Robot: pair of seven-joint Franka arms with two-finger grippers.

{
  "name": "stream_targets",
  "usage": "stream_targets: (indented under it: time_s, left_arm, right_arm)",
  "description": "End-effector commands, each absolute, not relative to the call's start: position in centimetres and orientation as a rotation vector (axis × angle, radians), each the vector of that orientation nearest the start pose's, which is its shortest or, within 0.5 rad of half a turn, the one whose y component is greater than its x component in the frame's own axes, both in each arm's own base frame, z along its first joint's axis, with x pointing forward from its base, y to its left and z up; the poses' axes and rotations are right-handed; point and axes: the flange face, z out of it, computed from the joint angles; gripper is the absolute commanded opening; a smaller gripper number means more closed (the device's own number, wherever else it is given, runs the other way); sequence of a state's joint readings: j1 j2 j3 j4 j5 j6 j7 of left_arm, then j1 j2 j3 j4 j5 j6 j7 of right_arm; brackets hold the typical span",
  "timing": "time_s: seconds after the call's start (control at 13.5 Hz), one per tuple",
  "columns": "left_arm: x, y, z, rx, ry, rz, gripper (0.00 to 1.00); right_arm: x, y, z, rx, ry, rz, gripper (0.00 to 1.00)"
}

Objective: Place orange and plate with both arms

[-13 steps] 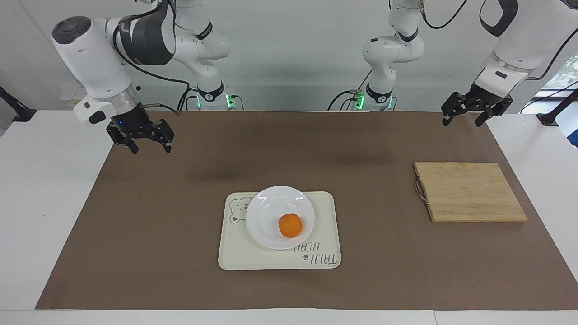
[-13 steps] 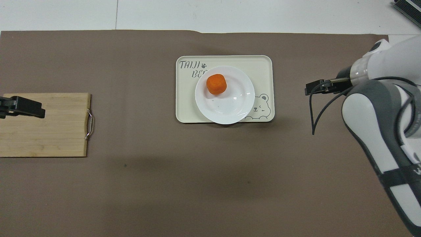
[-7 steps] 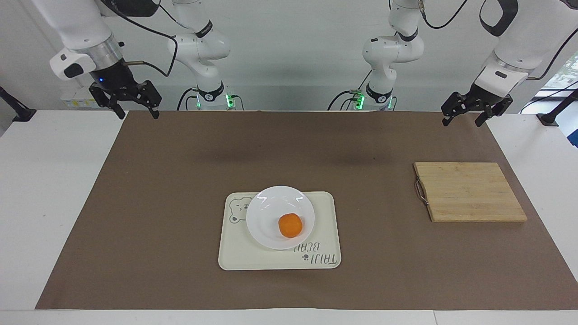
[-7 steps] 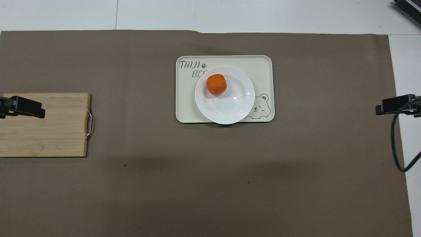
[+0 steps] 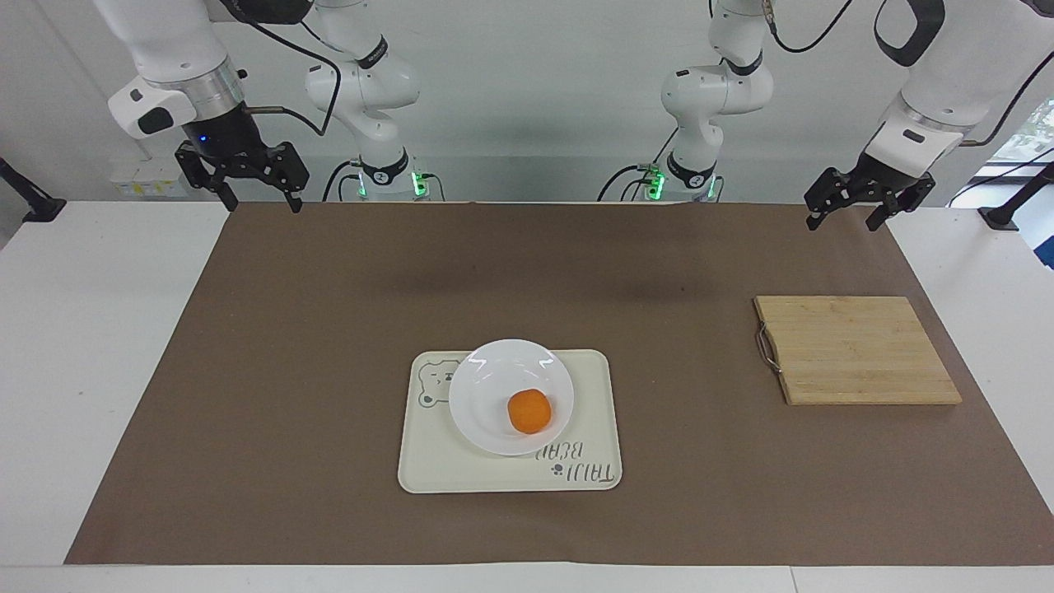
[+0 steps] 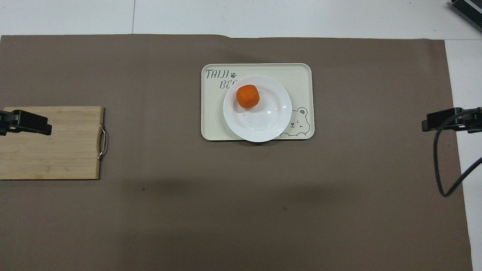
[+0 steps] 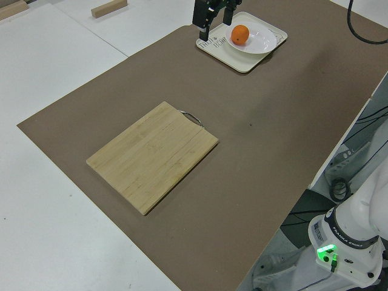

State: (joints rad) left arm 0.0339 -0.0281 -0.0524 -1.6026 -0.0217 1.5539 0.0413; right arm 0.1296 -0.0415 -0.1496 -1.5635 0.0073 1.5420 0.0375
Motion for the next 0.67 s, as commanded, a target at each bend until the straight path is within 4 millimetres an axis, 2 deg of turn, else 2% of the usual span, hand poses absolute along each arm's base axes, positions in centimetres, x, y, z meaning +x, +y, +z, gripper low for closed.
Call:
stream_targets:
  time_s: [0.0, 0.22, 0.37, 0.52, 0.59]
  left_arm:
    - [53.9, -1.0, 62.6, -3.147, 0.099, 0.010, 1.00]
    - [53.9, -1.0, 62.7, -3.147, 0.099, 0.007, 1.00]
    - [53.9, -1.0, 62.7, -3.147, 0.099, 0.007, 1.00]
    - [53.9, -1.0, 62.6, -3.147, 0.099, 0.010, 1.00]
    - [53.9, -1.0, 62.6, -3.147, 0.099, 0.010, 1.00]
  right_arm:
    - [53.3, -1.5, 64.7, -3.151, 0.078, -0.030, 1.00]
    - [52.9, -1.4, 64.6, -3.151, 0.018, -0.020, 1.00]
    - [52.8, -1.3, 66.3, -3.141, 0.013, -0.054, 1.00]
    - [52.4, -0.6, 66.4, -3.143, -0.011, -0.030, 1.00]
    - [52.3, -1.0, 66.2, -3.142, -0.011, -0.023, 1.00]
